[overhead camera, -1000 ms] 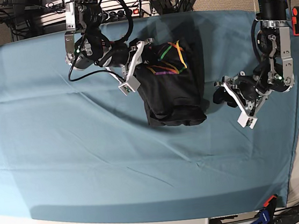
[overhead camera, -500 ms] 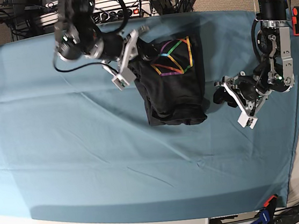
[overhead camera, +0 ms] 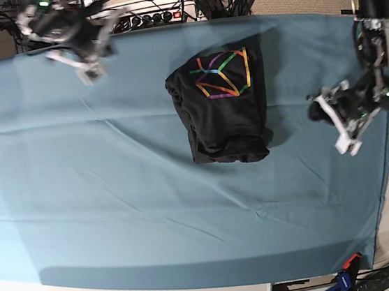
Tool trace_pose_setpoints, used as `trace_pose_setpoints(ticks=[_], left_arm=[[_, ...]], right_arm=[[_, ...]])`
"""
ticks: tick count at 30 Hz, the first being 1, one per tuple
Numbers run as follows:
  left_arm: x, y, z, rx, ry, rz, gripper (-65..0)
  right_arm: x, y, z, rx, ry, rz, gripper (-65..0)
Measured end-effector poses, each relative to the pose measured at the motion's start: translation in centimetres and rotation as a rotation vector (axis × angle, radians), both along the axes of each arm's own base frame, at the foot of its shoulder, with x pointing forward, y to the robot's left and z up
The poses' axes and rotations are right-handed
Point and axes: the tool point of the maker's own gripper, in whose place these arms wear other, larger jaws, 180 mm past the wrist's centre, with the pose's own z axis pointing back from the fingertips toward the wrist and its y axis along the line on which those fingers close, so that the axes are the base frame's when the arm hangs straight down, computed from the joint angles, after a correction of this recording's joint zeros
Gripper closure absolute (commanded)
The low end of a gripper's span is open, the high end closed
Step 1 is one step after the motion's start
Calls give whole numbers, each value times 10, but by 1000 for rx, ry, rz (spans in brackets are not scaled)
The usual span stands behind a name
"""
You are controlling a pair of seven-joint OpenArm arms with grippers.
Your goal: Fold the T-shirt properly
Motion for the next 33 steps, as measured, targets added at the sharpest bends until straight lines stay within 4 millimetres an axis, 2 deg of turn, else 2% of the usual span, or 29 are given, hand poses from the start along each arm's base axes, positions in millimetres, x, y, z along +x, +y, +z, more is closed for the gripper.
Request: trace_pose_setpoints(ticks=[2, 4, 8, 12, 16, 19, 21, 27, 31, 33], left_arm=[[-17, 16, 3, -20, 5, 55, -187], [-41, 30, 5, -48, 17, 110, -170], [-101, 45, 6, -60, 64, 144, -147], [-153, 45, 12, -80, 87, 213, -135], [-210, 33, -4, -100, 218, 246, -135], [-243, 25, -12, -117, 292, 268, -135], [-264, 21, -15, -120, 339, 258, -135], [-306, 13, -25, -151, 423, 258, -135], [-331, -2, -41, -231, 467, 328, -135], [-343, -6, -50, -265, 493, 355, -135]], right_arm=[[-5, -34, 6, -64, -6, -91, 0], [-9, -56, 15, -84, -23, -151, 0], [-27, -80, 24, -90, -12, -233, 0], [-50, -85, 21, -91, 49, -252, 0], [-64, -85, 18, -96, 92, -251, 0], [-65, -85, 16, -86, 90, -253, 0], [-74, -92, -4, -41, 125, -300, 0], [-134, -121, -78, 66, 369, -484, 0], [-149, -148, -117, 117, 476, -602, 0], [-152, -154, -133, 163, 509, -658, 0]])
